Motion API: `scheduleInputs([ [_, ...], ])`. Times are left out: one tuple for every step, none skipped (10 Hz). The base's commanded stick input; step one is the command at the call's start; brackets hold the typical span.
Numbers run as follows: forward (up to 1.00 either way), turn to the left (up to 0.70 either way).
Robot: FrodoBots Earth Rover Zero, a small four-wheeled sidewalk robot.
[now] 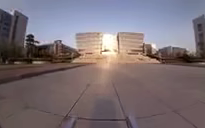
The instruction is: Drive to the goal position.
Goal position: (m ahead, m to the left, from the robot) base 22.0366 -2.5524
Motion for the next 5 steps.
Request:
scheduleInputs([
  [0.70,0.00],
  [0.70,0.00],
  [0.70,0.00],
  [0.70,0.00],
  [0.70,0.00],
])
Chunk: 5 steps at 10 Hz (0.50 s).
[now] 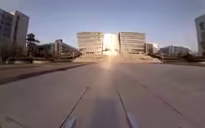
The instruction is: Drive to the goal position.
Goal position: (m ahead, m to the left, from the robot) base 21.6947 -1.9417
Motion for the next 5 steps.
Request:
scheduleInputs([
  [0.70,0.00],
  [0.70,0.00],
  [0.70,0.00],
  [0.70,0.00],
  [0.70,0.00],
])
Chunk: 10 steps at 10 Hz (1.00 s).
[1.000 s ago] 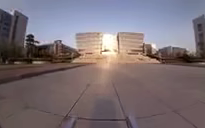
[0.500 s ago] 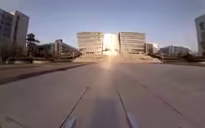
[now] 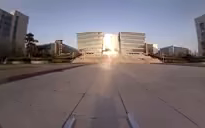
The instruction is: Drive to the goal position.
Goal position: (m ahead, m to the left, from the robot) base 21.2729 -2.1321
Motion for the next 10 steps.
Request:
scheduleInputs([
  [0.70,0.00],
  [0.70,0.00],
  [0.70,-0.07],
  [0.70,-0.14],
  [0.70,-0.14],
  [0.70,-0.14],
  [0.70,-0.14],
  [0.70,-0.14],
  [0.70,-0.01],
  [0.70,0.00],
])
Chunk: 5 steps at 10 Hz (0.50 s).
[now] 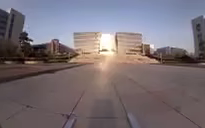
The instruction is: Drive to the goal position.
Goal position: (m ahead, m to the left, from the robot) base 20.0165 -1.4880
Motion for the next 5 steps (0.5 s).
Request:
scheduleInputs([
  [0.70,0.00],
  [0.70,0.00],
  [0.70,0.00],
  [0.70,0.00],
  [0.70,0.00],
])
